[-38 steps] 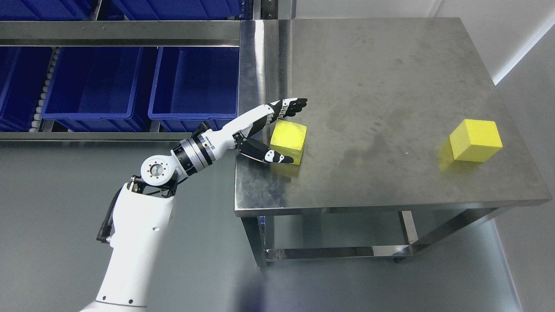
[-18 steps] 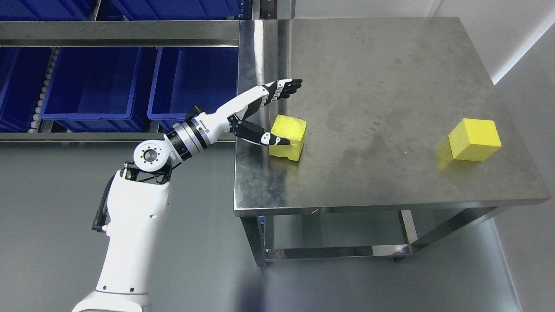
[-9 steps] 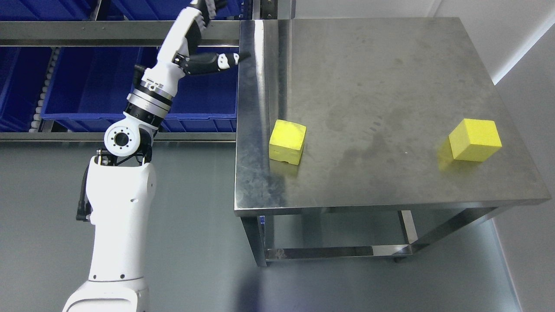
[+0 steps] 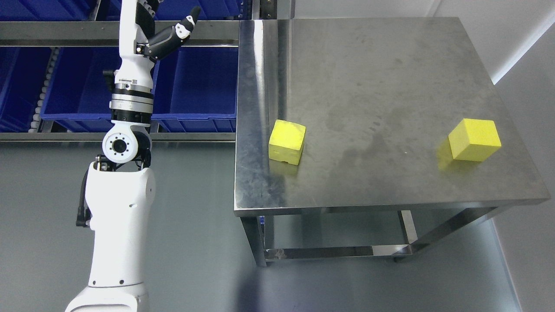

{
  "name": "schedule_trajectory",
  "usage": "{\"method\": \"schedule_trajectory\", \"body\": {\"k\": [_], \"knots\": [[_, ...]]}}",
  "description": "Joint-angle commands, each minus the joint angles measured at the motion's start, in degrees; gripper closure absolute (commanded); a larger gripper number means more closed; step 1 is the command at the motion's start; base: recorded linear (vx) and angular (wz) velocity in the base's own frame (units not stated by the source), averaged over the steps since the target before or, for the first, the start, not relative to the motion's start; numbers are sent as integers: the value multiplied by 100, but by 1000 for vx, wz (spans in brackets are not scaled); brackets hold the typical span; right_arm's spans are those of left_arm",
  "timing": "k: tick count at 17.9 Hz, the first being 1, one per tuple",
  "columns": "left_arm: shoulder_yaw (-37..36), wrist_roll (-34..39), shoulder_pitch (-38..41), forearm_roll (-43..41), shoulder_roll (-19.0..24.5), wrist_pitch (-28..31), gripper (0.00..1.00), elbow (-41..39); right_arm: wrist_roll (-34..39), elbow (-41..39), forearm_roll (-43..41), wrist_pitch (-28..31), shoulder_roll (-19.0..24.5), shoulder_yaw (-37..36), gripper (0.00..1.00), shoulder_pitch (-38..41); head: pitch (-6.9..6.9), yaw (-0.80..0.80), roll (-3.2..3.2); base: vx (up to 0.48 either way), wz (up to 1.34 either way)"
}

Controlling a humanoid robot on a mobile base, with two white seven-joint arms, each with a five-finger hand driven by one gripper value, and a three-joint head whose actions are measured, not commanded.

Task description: Move yellow foam block to right shelf middle

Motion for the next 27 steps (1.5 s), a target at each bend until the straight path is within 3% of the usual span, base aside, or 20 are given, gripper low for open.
{"method": "schedule_trajectory", "body": {"k": [1, 2, 3, 4, 8, 12, 14, 22, 27], "knots": [[63, -63, 139, -19, 98, -87, 99, -80, 4, -100, 18, -3, -100, 2, 0, 9, 0, 0, 0, 0, 0], [-24, -116, 95, -28, 98, 18, 90, -80, 4, -100, 18, -3, -100, 2, 0, 9, 0, 0, 0, 0, 0], [-208, -221, 17, -71, 98, 237, 57, -80, 4, -100, 18, -3, -100, 2, 0, 9, 0, 0, 0, 0, 0], [-462, -483, -141, -141, 98, 613, 1, -88, 4, -100, 18, -3, -100, 2, 0, 9, 0, 0, 0, 0, 0], [-1199, -1826, -99, -168, 98, 765, 0, -132, 4, -100, 18, -3, -100, -7, 0, 9, 0, 0, 0, 0, 0], [-2387, -2278, -54, -160, 98, 1958, 0, -141, 4, -100, 18, -3, -100, 2, 0, 9, 0, 0, 0, 0, 0], [-2652, -2566, -20, -160, 98, 2180, 0, -150, 4, -100, 18, -3, -100, 2, 0, 9, 0, 0, 0, 0, 0], [-2486, -3412, 341, -160, 98, 2577, 0, -641, 4, -100, 18, -3, -100, -7, 0, 9, 0, 0, 0, 0, 0], [-2100, -3569, 446, -160, 682, 2568, 0, -853, 4, -100, 18, -3, -100, 2, 0, 9, 0, 0, 0, 0, 0]]}}
